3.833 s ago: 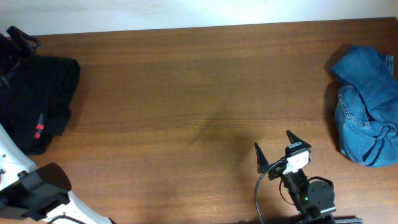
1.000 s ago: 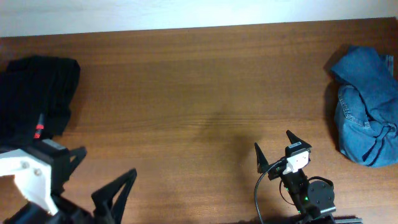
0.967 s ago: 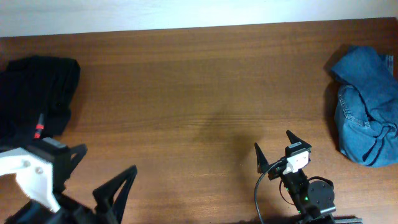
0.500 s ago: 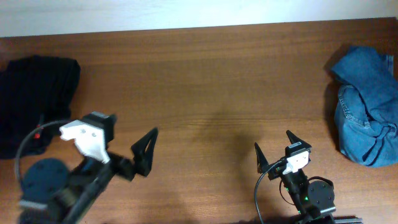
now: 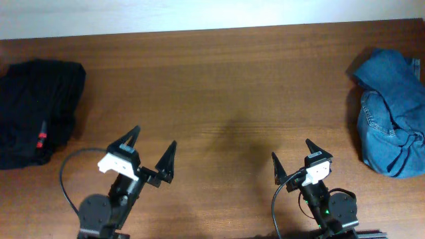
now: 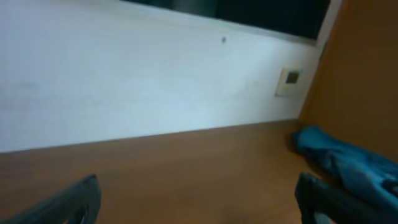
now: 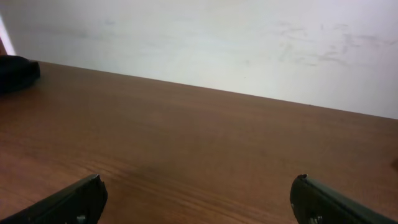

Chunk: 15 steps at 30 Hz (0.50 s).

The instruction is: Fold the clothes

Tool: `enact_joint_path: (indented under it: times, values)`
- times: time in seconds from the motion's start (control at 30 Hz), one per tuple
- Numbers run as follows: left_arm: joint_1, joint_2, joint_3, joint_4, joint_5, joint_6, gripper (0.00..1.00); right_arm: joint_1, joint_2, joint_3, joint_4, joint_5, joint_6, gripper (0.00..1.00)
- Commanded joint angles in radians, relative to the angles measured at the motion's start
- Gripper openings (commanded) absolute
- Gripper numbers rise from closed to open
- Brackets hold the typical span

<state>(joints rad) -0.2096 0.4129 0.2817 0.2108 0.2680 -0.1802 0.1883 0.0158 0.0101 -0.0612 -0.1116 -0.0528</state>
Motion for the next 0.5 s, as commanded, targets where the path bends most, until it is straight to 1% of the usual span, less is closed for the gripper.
enact_joint_path:
  times: [0.0,0.23,0.47]
  values:
    - [0.031,-0.068,-0.091,0.055,-0.003,0.002,0.99,-0.007,-0.010,-0.005,-0.006,0.012,0.001,0.99]
    - [0.061,-0.135,-0.162,0.065,-0.009,0.003,1.00,-0.007,-0.010,-0.005,-0.006,0.012,0.001,0.99]
    - [0.067,-0.202,-0.217,0.058,-0.060,0.003,0.99,-0.007,-0.010,-0.005,-0.006,0.012,0.001,0.99]
